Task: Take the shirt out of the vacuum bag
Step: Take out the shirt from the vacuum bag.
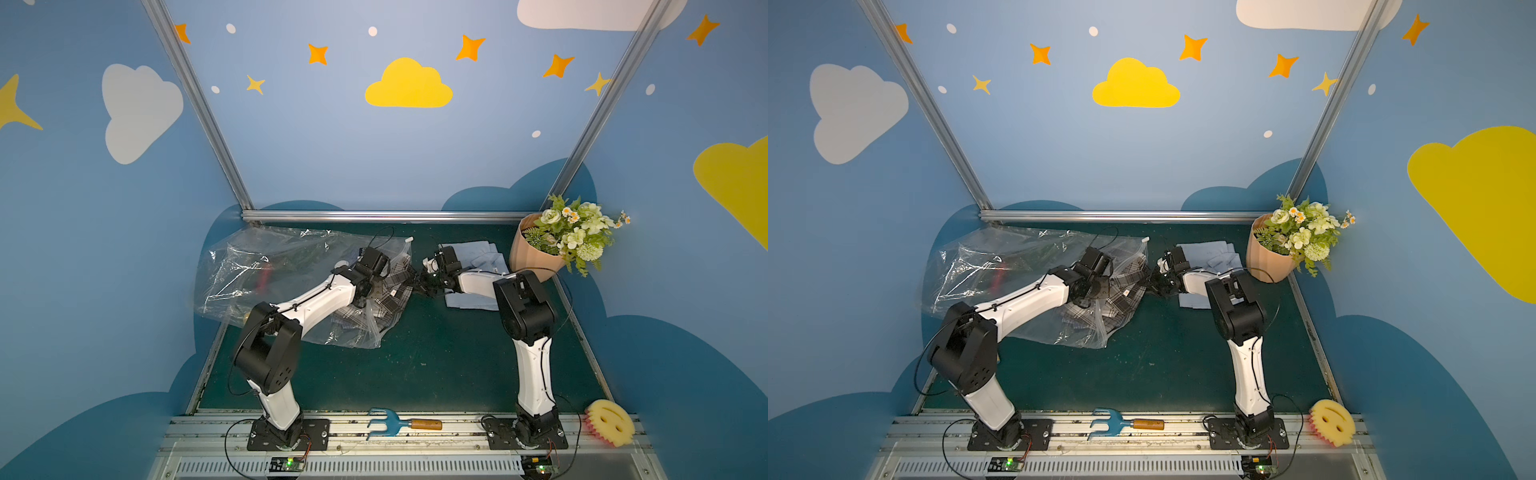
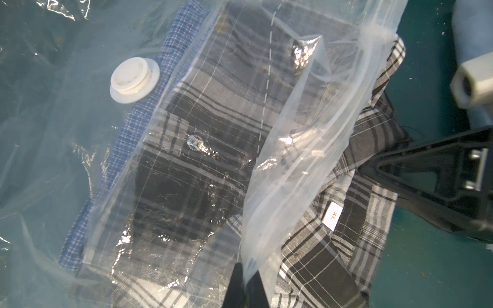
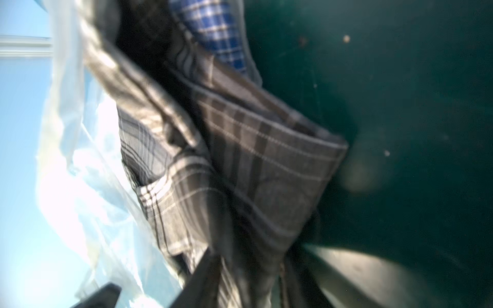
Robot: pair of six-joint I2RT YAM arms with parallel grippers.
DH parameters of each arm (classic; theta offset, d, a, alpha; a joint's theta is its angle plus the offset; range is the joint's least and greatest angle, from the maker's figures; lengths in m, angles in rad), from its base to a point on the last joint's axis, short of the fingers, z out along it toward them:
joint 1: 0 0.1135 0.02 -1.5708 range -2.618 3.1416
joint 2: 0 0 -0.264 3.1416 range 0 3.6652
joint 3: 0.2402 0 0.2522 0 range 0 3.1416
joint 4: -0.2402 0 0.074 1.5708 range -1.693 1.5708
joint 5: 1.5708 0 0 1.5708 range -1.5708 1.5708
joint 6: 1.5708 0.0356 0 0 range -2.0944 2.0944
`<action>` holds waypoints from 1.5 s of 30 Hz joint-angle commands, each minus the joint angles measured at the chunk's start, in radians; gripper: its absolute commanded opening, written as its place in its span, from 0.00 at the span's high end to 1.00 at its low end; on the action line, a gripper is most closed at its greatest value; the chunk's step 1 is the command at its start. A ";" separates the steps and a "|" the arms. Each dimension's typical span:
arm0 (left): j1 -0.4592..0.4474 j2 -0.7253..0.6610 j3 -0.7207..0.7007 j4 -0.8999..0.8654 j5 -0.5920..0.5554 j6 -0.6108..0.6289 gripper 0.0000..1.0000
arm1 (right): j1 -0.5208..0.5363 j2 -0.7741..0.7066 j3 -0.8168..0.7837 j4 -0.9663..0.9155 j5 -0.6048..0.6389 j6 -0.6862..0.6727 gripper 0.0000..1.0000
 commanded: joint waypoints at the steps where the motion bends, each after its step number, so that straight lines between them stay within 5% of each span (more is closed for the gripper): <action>1: -0.002 -0.011 -0.001 -0.002 -0.011 -0.002 0.97 | 0.006 -0.001 0.030 0.013 0.013 0.010 0.76; 9: -0.002 -0.009 -0.001 0.008 -0.006 -0.007 0.93 | 0.004 -0.117 0.018 -0.095 0.074 -0.067 0.98; 19: 0.012 -0.052 0.011 0.008 -0.017 0.009 0.38 | 0.001 -0.167 0.104 -0.262 0.102 -0.158 1.00; 22: 0.021 -0.098 0.011 0.012 -0.022 0.014 0.31 | 0.001 -0.154 0.137 -0.291 0.093 -0.170 1.00; 33: 0.207 -0.338 -0.155 0.178 0.105 -0.037 0.30 | -0.005 0.008 0.344 -0.415 0.036 -0.249 1.00; 45: 0.356 -0.084 -0.214 0.282 0.218 -0.131 0.51 | -0.007 0.118 0.521 -0.484 0.010 -0.266 1.00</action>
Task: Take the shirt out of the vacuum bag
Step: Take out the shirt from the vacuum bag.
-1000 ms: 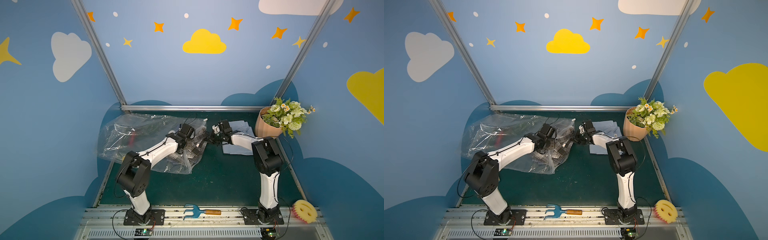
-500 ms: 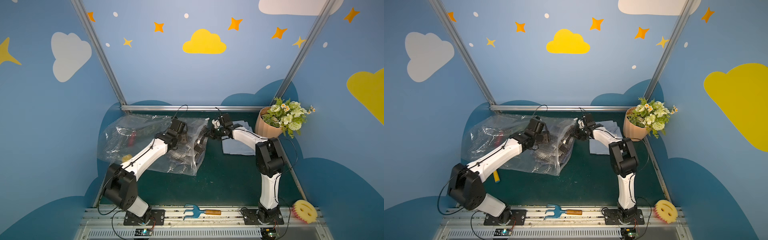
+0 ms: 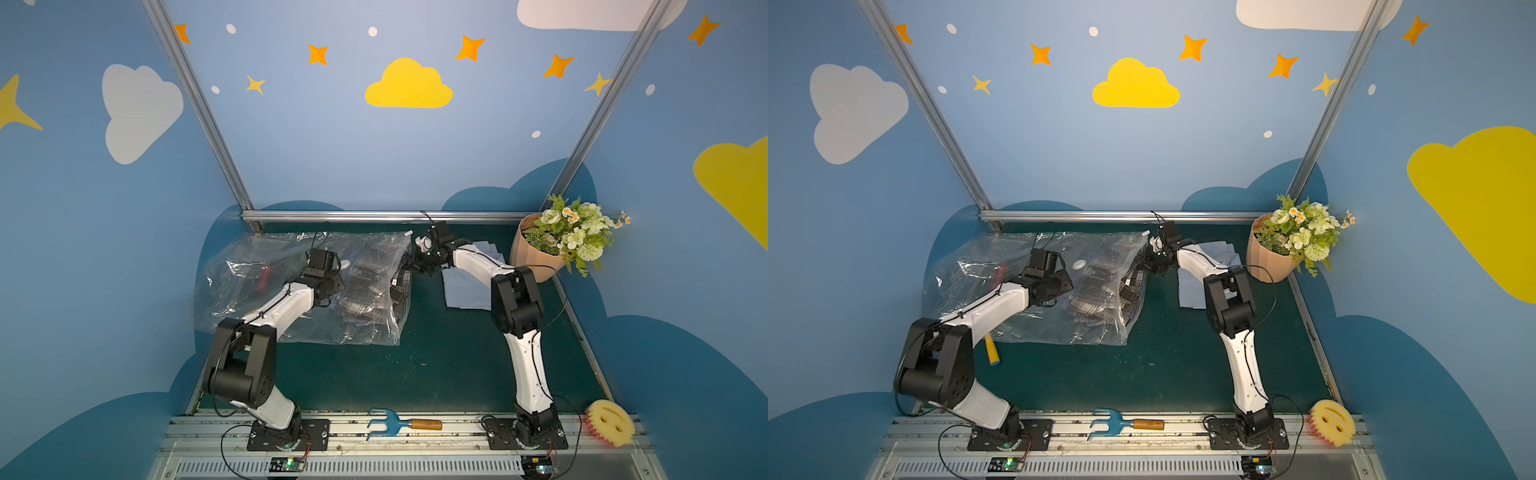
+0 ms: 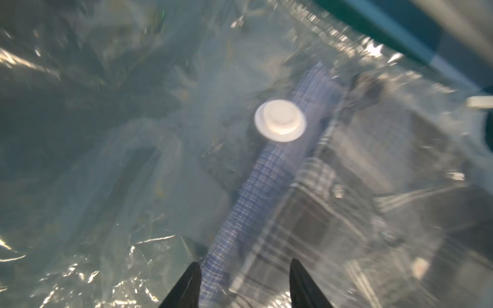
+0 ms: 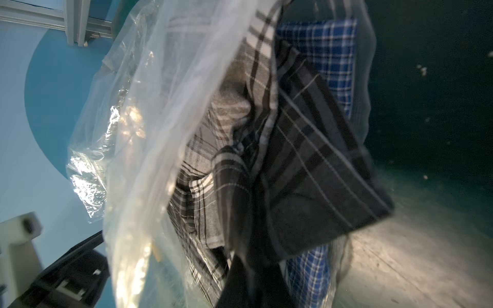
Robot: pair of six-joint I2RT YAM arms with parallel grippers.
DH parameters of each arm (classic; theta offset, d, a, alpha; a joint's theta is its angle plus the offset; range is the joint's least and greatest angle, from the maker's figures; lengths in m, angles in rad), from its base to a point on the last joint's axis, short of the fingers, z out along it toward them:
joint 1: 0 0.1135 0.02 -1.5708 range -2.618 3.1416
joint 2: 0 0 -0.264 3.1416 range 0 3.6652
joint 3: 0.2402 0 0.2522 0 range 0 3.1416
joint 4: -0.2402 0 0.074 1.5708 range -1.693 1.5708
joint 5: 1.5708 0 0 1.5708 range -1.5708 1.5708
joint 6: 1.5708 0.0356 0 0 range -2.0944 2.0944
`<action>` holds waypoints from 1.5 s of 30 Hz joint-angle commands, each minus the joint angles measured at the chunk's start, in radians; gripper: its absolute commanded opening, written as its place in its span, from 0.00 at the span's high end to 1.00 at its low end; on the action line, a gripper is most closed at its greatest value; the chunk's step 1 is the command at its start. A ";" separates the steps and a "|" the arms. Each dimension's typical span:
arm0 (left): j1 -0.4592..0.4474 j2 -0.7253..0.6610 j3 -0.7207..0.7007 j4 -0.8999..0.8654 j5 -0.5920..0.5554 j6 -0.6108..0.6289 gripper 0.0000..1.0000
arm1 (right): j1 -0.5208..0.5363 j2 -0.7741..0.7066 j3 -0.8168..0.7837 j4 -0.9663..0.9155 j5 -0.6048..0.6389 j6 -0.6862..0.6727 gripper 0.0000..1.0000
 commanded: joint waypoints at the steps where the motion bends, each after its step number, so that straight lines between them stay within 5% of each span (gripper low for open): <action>1: 0.011 0.049 0.045 0.043 0.045 -0.025 0.54 | -0.007 -0.009 0.030 -0.025 -0.019 -0.021 1.00; 8: 0.051 0.166 0.075 0.046 0.091 -0.026 0.84 | -0.017 -0.023 0.013 -0.025 -0.025 -0.025 1.00; 11: 0.061 0.185 0.063 0.049 0.126 -0.020 0.88 | -0.022 -0.024 0.006 -0.023 -0.033 -0.022 1.00; 26: 0.062 0.274 0.018 0.091 0.217 -0.008 0.94 | -0.036 -0.038 0.084 -0.124 -0.034 -0.055 1.00; 37: 0.059 0.290 0.042 0.059 0.195 -0.012 0.97 | -0.055 -0.068 0.262 -0.378 -0.002 -0.172 1.00; 45: 0.059 0.288 0.042 0.055 0.185 -0.014 0.97 | -0.121 -0.140 0.134 -0.361 0.006 -0.197 1.00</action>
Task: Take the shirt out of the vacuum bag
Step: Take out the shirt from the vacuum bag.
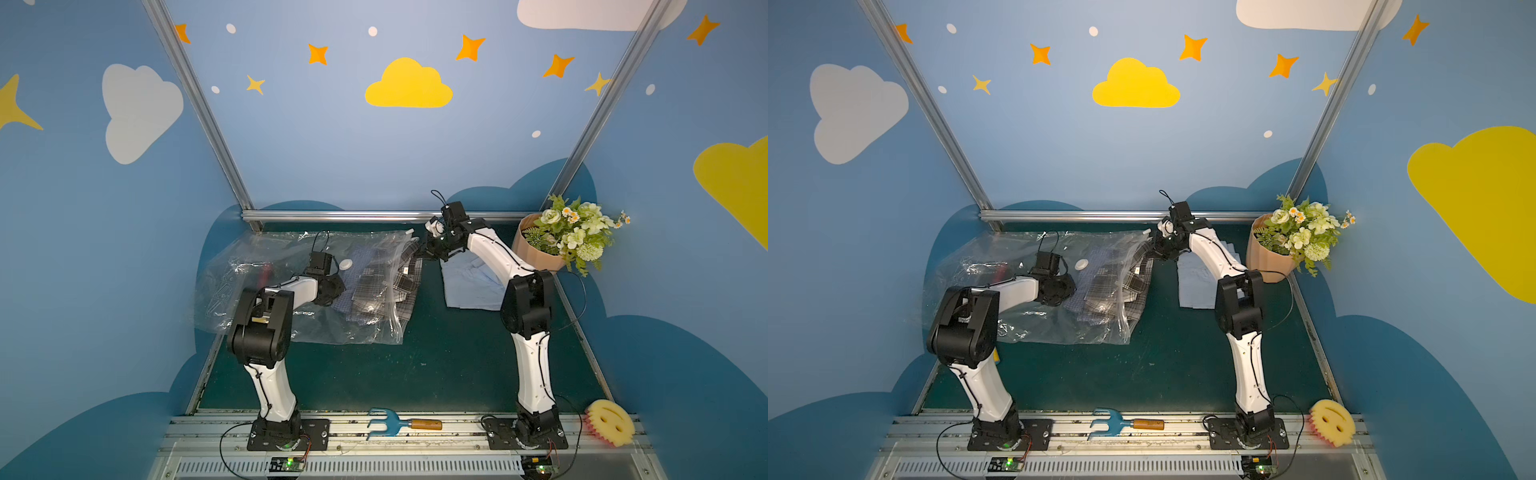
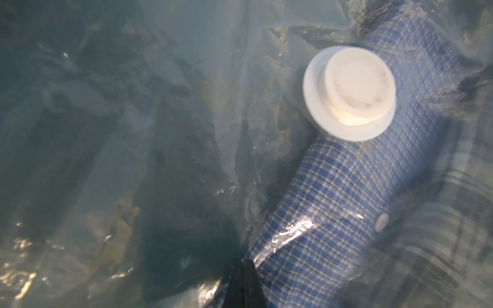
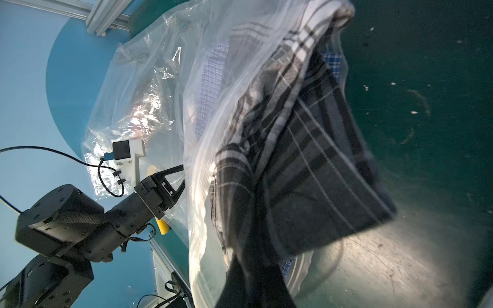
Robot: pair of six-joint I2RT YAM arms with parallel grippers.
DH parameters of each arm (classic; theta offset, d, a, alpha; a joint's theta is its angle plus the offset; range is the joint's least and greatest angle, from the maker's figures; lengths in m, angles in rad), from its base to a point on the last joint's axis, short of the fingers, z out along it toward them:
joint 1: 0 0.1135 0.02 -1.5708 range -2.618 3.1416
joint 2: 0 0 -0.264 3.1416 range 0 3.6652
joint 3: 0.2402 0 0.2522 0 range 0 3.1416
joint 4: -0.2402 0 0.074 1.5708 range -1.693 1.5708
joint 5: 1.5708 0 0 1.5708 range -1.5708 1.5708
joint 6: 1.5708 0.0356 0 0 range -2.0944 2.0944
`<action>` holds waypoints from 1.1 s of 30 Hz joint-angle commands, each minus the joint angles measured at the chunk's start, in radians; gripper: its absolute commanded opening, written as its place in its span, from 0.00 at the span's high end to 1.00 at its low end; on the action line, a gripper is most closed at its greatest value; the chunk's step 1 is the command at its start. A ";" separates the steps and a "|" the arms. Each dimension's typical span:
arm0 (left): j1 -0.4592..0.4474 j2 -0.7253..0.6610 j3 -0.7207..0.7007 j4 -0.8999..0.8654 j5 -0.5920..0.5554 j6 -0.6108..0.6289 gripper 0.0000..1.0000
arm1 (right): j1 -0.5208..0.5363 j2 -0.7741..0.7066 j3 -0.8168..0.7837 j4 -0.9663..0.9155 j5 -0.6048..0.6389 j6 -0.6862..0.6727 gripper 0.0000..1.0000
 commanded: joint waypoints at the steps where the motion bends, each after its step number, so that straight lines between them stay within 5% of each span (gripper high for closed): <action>1: -0.005 0.043 -0.008 -0.057 -0.003 0.003 0.97 | -0.049 -0.072 -0.054 -0.028 0.015 -0.044 1.00; 25: -0.010 0.028 0.005 -0.051 0.035 0.030 0.93 | -0.359 -0.195 -0.185 -0.260 0.065 -0.403 1.00; 27: -0.022 -0.003 0.020 -0.066 0.029 0.042 0.83 | -0.377 -0.182 -0.186 -0.257 0.057 -0.423 1.00; 30: -0.056 -0.069 0.066 -0.100 0.023 0.073 0.46 | -0.388 -0.164 -0.201 -0.231 0.103 -0.435 1.00; 33: -0.122 -0.162 0.114 -0.126 0.017 0.120 0.39 | -0.390 -0.165 -0.246 -0.179 0.112 -0.433 1.00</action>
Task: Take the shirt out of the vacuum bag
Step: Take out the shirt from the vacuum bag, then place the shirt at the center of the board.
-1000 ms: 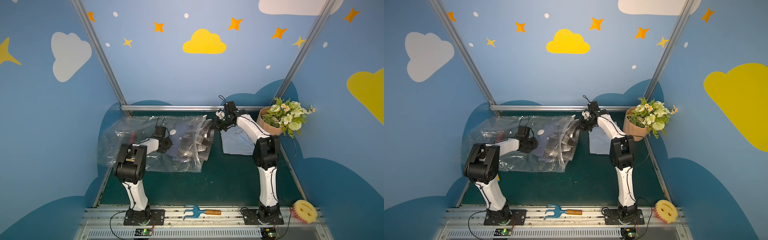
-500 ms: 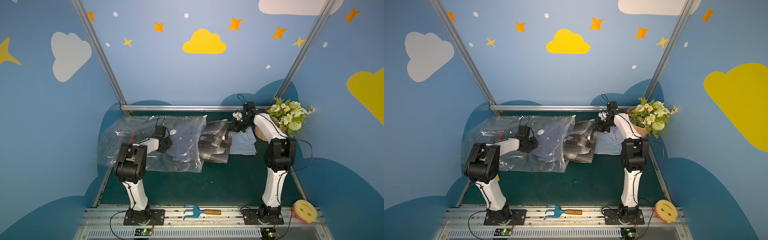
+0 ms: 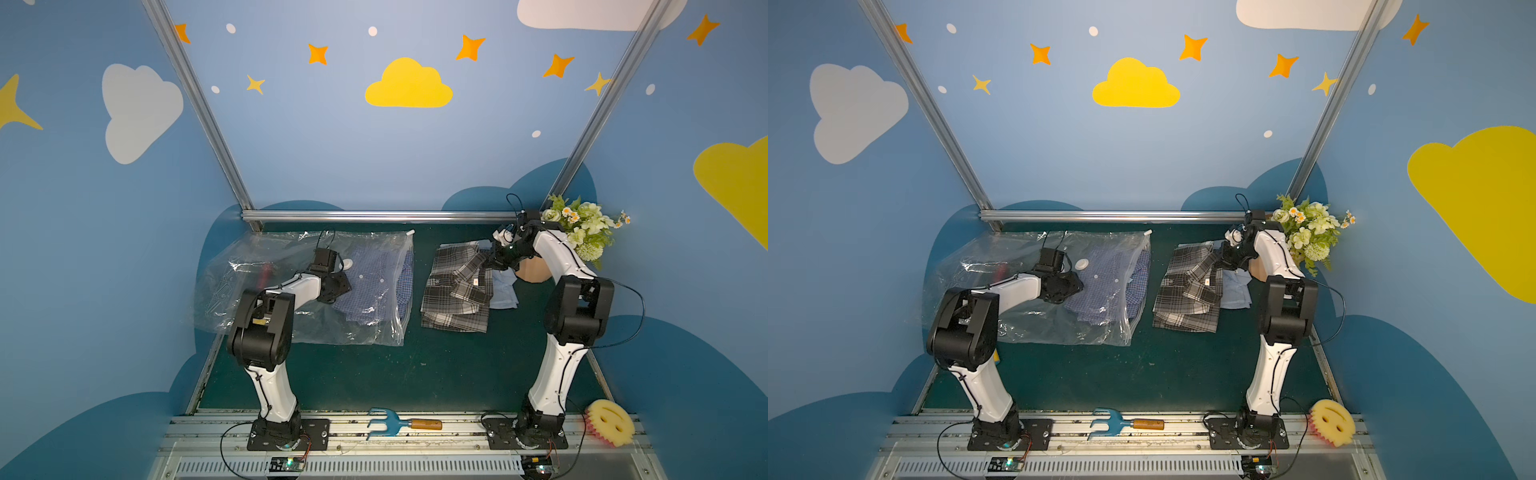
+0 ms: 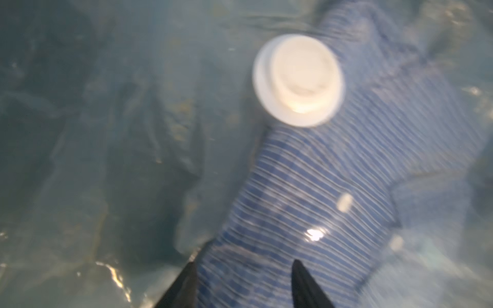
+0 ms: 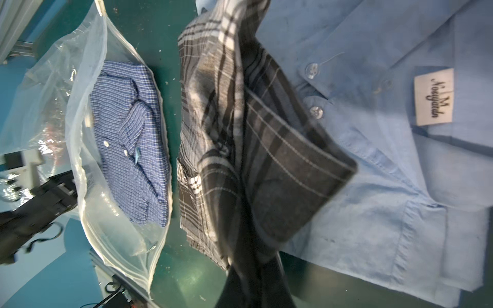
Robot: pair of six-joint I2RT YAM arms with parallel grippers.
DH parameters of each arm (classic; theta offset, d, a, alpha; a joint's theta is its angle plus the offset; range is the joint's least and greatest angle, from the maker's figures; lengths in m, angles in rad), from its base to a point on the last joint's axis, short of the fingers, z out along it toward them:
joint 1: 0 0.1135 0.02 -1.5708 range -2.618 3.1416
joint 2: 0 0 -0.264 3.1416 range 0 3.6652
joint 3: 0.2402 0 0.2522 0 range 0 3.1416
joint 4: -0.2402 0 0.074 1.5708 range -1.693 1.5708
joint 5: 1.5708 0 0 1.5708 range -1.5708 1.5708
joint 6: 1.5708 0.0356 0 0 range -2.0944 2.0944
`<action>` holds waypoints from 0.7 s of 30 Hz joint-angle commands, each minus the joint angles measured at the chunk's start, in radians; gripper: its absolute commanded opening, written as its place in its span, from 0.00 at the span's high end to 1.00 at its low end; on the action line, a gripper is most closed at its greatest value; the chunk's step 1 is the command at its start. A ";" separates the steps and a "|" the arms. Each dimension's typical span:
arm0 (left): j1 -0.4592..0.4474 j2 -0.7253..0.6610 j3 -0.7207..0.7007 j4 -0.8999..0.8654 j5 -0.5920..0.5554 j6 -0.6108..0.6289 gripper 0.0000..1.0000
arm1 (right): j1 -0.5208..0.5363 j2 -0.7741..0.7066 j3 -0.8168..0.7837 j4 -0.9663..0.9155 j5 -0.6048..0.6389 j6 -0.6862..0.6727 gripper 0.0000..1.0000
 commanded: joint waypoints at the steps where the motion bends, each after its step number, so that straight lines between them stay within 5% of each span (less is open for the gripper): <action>1: -0.089 -0.135 0.079 -0.062 0.011 0.075 0.38 | 0.001 0.005 -0.040 0.056 0.015 -0.015 1.00; 6: -0.243 -0.158 0.193 -0.113 0.112 0.114 0.37 | -0.014 0.052 -0.073 0.110 -0.030 0.025 1.00; 12: -0.411 0.007 0.256 -0.098 0.201 0.056 0.40 | -0.047 0.065 -0.123 0.186 -0.062 0.088 1.00; 21: -0.456 0.232 0.338 -0.072 0.264 -0.019 0.40 | -0.066 0.049 -0.154 0.229 -0.099 0.103 1.00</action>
